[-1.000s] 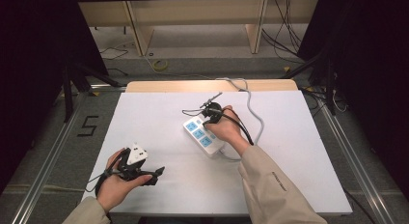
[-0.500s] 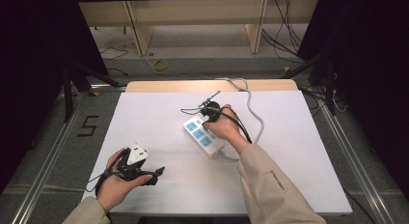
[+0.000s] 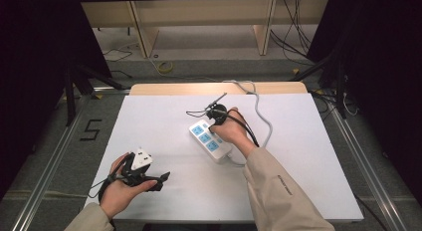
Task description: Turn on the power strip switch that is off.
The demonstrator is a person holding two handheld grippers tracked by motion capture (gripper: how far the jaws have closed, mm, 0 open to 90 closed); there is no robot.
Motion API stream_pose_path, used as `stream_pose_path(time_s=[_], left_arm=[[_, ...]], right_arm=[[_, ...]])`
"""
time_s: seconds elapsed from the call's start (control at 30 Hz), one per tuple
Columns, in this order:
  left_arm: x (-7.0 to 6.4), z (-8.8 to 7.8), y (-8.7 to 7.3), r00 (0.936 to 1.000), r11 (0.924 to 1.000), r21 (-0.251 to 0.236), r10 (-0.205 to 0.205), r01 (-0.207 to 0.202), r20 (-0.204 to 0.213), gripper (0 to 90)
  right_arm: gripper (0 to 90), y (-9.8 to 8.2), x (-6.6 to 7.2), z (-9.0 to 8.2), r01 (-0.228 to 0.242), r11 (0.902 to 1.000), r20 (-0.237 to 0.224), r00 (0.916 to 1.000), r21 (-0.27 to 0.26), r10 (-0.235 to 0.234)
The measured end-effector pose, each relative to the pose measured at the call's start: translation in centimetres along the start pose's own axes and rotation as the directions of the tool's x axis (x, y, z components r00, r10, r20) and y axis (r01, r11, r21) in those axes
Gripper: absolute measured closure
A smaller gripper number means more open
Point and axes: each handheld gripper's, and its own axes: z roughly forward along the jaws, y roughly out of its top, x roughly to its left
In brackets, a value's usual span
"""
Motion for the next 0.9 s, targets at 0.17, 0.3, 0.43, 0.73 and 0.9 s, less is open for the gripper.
stream_pose_path(time_s=[0.17,0.3,0.43,0.73,0.9], left_arm=[[-0.01,0.02,0.01,1.0000,1.0000,0.000,0.000,0.000,-0.001,12.1],[-0.02,0.02,0.02,1.0000,1.0000,0.000,0.001,-0.001,-0.001,12.1],[-0.03,0.04,0.03,1.0000,1.0000,0.000,0.004,-0.004,-0.002,12.1],[-0.06,0.03,0.04,1.0000,1.0000,-0.001,0.004,-0.004,-0.001,12.1],[-0.09,0.06,0.06,1.0000,1.0000,-0.001,0.004,-0.004,0.001,12.2]], right_arm=[[90.0,0.15,0.08,0.08,0.000,1.0000,0.003,1.0000,0.010,0.000],[90.0,0.28,0.13,0.12,0.004,0.9998,0.009,1.0000,0.022,-0.004],[90.0,0.42,0.13,0.14,-0.002,0.9995,0.008,1.0000,0.032,0.002],[90.0,0.80,0.38,0.24,0.000,0.9984,0.029,0.9996,0.057,-0.002],[90.0,1.02,0.51,0.28,-0.002,0.9973,0.036,0.9994,0.073,-0.001]])
